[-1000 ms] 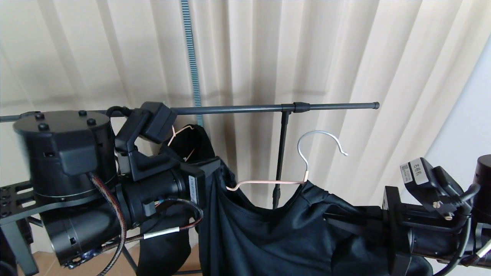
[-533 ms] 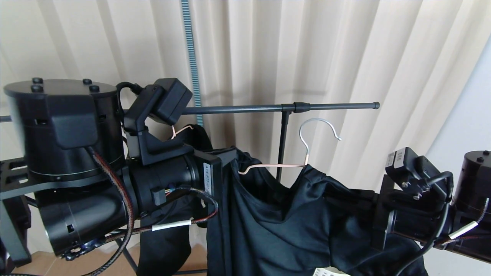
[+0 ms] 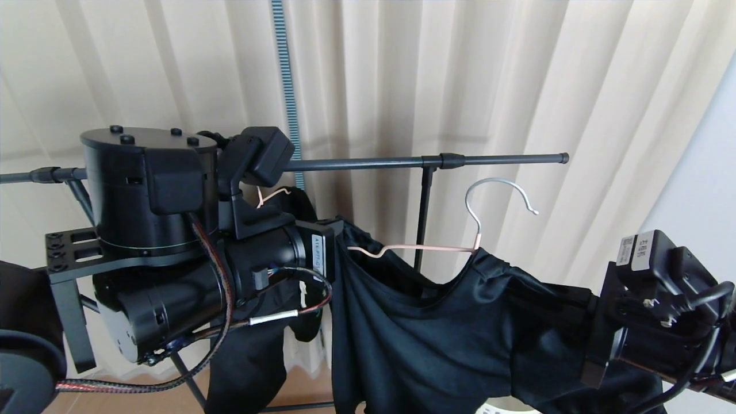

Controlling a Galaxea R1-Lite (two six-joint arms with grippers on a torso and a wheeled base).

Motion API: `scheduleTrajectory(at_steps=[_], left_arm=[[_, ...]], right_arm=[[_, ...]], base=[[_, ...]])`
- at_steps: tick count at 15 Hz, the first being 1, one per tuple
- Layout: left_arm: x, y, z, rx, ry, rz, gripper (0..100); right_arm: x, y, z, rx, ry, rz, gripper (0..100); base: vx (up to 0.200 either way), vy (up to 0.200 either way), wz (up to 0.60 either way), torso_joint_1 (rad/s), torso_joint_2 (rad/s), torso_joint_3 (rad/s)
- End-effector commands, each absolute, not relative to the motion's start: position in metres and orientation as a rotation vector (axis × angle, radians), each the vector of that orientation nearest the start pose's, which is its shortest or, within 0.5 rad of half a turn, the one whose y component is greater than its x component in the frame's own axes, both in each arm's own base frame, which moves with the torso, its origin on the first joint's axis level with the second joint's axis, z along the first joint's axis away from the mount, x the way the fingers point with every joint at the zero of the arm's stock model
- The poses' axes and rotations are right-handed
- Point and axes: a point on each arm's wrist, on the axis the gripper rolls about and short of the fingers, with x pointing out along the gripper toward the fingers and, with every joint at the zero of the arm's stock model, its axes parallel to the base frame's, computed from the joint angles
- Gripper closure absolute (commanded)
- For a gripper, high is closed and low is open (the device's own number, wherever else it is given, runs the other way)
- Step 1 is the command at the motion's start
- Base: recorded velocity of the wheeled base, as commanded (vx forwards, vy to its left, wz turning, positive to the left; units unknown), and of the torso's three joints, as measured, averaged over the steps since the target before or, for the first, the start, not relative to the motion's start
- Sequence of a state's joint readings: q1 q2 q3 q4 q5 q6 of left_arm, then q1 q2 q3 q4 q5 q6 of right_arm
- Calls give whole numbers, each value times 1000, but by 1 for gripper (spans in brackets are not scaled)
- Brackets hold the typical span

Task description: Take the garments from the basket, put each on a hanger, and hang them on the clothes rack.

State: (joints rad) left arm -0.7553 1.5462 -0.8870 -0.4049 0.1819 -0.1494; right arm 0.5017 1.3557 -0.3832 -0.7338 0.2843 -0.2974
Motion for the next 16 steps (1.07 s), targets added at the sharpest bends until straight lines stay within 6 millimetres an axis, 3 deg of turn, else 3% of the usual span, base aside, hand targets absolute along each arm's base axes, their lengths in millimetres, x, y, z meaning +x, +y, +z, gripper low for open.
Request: scheduleTrajectory(at_steps=[1, 8, 12, 16], left_arm=[[209, -190, 225, -25, 277, -548, 100], [207, -192, 231, -27, 257, -543, 100], [194, -197, 238, -29, 233, -593, 100], [190, -200, 243, -33, 227, -610, 100]], right_arm=[[159, 98, 169, -311, 103, 829, 100], [156, 96, 167, -378, 103, 816, 100], [171, 121, 143, -360, 222, 855, 100], [185, 137, 131, -263, 221, 849, 100]], base=[[0, 0, 0, 0, 0, 0], [0, 0, 0, 0, 0, 0], [0, 0, 0, 0, 0, 0], [0, 0, 0, 0, 0, 0]])
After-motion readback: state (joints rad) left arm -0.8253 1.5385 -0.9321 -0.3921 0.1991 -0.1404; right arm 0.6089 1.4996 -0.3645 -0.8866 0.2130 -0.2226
